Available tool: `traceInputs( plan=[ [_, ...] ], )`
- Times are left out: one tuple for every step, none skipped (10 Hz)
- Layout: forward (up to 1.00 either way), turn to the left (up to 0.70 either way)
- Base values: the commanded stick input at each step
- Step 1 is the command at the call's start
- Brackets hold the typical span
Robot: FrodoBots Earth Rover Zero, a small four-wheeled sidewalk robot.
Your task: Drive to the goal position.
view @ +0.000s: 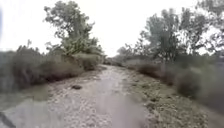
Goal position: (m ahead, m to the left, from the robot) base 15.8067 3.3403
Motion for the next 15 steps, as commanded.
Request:
traceInputs(
  plan=[
    [0.7, 0.0],
    [0.7, 0.0],
    [0.7, 0.0],
    [0.7, 0.0],
    [0.7, 0.0],
    [0.7, 0.0],
    [0.7, 0.0],
    [0.7, 0.0],
    [0.7, 0.0],
    [0.7, 0.0],
    [0.7, 0.0],
    [0.7, 0.0],
    [0.7, 0.0],
    [0.7, 0.0],
    [0.7, 0.0]
  ],
)
